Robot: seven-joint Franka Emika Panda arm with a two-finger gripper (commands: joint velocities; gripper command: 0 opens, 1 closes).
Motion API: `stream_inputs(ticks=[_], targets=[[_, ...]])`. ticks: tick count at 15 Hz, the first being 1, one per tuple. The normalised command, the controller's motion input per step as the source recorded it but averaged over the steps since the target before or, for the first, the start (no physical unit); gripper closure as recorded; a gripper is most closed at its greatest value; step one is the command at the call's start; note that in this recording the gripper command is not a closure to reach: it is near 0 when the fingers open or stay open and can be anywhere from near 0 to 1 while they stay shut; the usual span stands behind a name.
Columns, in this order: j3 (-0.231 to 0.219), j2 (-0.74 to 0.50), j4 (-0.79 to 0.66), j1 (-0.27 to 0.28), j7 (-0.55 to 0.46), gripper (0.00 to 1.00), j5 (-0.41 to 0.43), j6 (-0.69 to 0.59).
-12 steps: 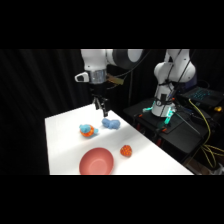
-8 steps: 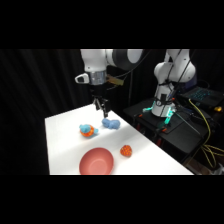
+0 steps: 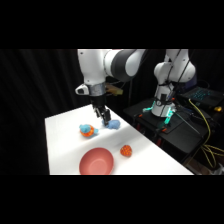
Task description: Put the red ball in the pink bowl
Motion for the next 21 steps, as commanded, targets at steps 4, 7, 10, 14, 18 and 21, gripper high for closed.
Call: stream_inputs(ticks=[4, 7, 10, 14, 18, 21], targets=[[0.077, 0.17, 0.09, 0.1, 0.08, 0.0, -0.016, 0.11], [0.06, 0.16, 0.06, 0.085, 0.05, 0.0, -0.002, 0.09], [0.038, 0.09, 0.0, 0.065, 0.04, 0.0, -0.006, 0.1], [0.053, 0.06, -0.09, 0.033, -0.02, 0.0, 0.069, 0.18], [0.066, 0.08, -0.11, 0.049, -0.02, 0.0, 0.128, 0.21], [0.068, 0.05, -0.09, 0.049, -0.02, 0.0, 0.154, 0.18]])
